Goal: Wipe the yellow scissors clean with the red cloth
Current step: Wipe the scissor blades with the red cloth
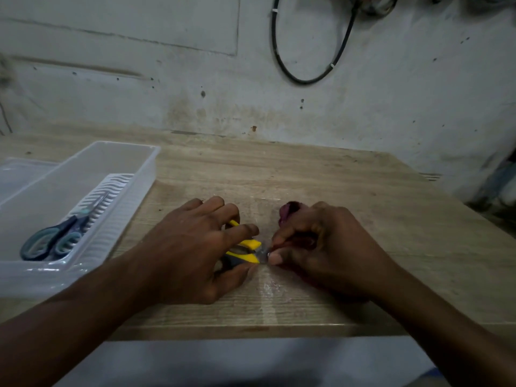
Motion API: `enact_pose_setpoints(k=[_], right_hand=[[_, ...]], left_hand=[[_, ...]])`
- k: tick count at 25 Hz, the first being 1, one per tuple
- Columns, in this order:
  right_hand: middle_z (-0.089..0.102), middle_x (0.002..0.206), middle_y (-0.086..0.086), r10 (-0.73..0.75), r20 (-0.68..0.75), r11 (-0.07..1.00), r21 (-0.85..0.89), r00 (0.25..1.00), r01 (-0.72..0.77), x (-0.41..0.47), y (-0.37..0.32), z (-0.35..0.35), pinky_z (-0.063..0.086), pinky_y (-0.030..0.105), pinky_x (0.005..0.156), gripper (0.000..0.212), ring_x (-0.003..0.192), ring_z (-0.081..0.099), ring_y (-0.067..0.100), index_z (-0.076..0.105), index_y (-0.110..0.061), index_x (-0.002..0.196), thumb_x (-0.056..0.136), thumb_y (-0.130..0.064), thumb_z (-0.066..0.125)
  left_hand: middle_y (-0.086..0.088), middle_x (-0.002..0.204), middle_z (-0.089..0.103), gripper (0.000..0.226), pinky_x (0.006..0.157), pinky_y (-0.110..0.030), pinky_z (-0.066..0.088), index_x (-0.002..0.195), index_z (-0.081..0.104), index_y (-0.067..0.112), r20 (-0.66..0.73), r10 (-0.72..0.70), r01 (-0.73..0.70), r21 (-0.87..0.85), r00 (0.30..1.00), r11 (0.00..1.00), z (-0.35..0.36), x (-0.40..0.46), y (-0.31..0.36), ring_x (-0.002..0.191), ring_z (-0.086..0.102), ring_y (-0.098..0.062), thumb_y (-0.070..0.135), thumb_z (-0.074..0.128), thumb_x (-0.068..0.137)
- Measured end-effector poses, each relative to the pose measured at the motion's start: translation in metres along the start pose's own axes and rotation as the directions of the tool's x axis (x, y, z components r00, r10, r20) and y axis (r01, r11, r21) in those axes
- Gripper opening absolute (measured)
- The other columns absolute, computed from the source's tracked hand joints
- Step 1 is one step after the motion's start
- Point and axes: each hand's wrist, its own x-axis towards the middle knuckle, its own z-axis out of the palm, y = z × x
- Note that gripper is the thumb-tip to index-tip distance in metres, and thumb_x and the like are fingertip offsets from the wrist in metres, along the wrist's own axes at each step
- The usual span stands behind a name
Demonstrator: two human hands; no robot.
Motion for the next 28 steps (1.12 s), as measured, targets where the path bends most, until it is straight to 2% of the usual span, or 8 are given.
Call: enact_pose_setpoints(k=[5, 8, 11, 14, 17, 21, 25, 28], right_hand=[[0.077, 0.079, -0.017, 0.109, 0.039, 0.992, 0.059, 0.993, -0.111, 0.022, 0.013, 0.007, 0.053, 0.012, 0.065, 0.007, 0.075, 0.070, -0.004, 0.083, -0.032, 0.084, 0.080, -0.034, 0.088], [0.075, 0.072, -0.018, 0.094, -0.046, 0.996, 0.011, 0.995, -0.093, 0.030, 0.017, 0.024, 0.058, 0.026, 0.063, 0.006, 0.068, 0.069, -0.003, 0.082, -0.033, 0.081, 0.086, -0.037, 0.082], [0.074, 0.073, -0.023, 0.153, -0.187, 0.983, 0.131, 0.970, -0.129, 0.017, 0.023, 0.015, 0.048, 0.013, 0.060, 0.015, 0.067, 0.068, -0.006, 0.081, -0.034, 0.082, 0.096, -0.033, 0.073], [0.074, 0.089, -0.015, 0.020, -0.115, 0.999, 0.045, 0.993, -0.015, -0.013, 0.025, 0.005, 0.050, 0.017, 0.068, 0.012, 0.082, 0.069, 0.001, 0.082, -0.035, 0.097, 0.091, -0.042, 0.074], [0.071, 0.098, -0.016, -0.141, -0.205, 0.984, -0.141, 0.969, 0.113, -0.025, 0.033, 0.014, 0.055, 0.024, 0.074, 0.023, 0.088, 0.068, 0.003, 0.083, -0.030, 0.107, 0.086, -0.020, 0.084], [0.073, 0.090, -0.018, -0.247, -0.227, 0.964, -0.161, 0.942, 0.213, -0.016, 0.028, 0.015, 0.053, 0.024, 0.073, 0.016, 0.084, 0.064, 0.000, 0.082, -0.030, 0.092, 0.084, -0.017, 0.083], [0.070, 0.089, -0.013, -0.201, -0.134, 0.967, -0.187, 0.970, 0.174, 0.006, 0.021, 0.028, 0.055, 0.038, 0.071, 0.017, 0.086, 0.062, 0.010, 0.079, -0.032, 0.086, 0.082, -0.015, 0.078], [0.070, 0.087, -0.013, -0.196, -0.133, 0.975, -0.134, 0.972, 0.178, 0.003, 0.027, 0.026, 0.055, 0.037, 0.070, 0.024, 0.084, 0.064, 0.007, 0.078, -0.027, 0.084, 0.080, -0.003, 0.077]], left_hand=[[-0.002, 0.105, 0.064, 0.053, 0.071, -0.037, 0.047, 0.122, 0.068, 0.025, -0.028, 0.014, -0.014, 0.004, 1.000, 1.000, 0.000, 0.002, -0.002, 0.092, 0.058, -0.025, 0.062, 0.058, 0.085], [-0.003, 0.104, 0.064, 0.052, 0.071, -0.036, 0.046, 0.119, 0.070, 0.025, -0.063, 0.032, -0.031, 0.008, 0.998, 0.999, 0.003, 0.001, 0.000, 0.091, 0.058, -0.025, 0.062, 0.058, 0.084], [0.000, 0.103, 0.063, 0.050, 0.071, -0.036, 0.045, 0.118, 0.070, 0.027, -0.068, 0.002, -0.005, -0.040, 0.998, 0.999, 0.003, -0.001, 0.000, 0.091, 0.057, -0.024, 0.063, 0.058, 0.085], [0.002, 0.104, 0.062, 0.051, 0.073, -0.036, 0.047, 0.120, 0.068, 0.031, -0.052, -0.006, 0.002, -0.068, 0.999, 0.998, 0.005, 0.000, -0.001, 0.093, 0.057, -0.022, 0.065, 0.055, 0.085], [0.004, 0.104, 0.063, 0.051, 0.073, -0.037, 0.049, 0.120, 0.068, 0.032, -0.054, -0.006, 0.001, -0.084, 0.999, 0.996, 0.007, 0.000, -0.001, 0.092, 0.057, -0.021, 0.065, 0.055, 0.084], [0.005, 0.102, 0.063, 0.050, 0.072, -0.035, 0.049, 0.121, 0.069, 0.033, -0.042, 0.005, -0.009, -0.093, 0.999, 0.996, 0.008, 0.001, -0.001, 0.090, 0.057, -0.020, 0.064, 0.056, 0.084], [0.004, 0.100, 0.063, 0.048, 0.069, -0.035, 0.049, 0.119, 0.069, 0.032, -0.036, 0.007, -0.012, -0.137, 0.999, 0.991, 0.008, 0.003, -0.002, 0.087, 0.057, -0.020, 0.063, 0.056, 0.084], [0.005, 0.098, 0.063, 0.046, 0.069, -0.035, 0.049, 0.115, 0.071, 0.032, -0.043, 0.013, -0.020, -0.165, 0.999, 0.986, 0.008, 0.001, -0.002, 0.086, 0.057, -0.020, 0.062, 0.057, 0.083]])
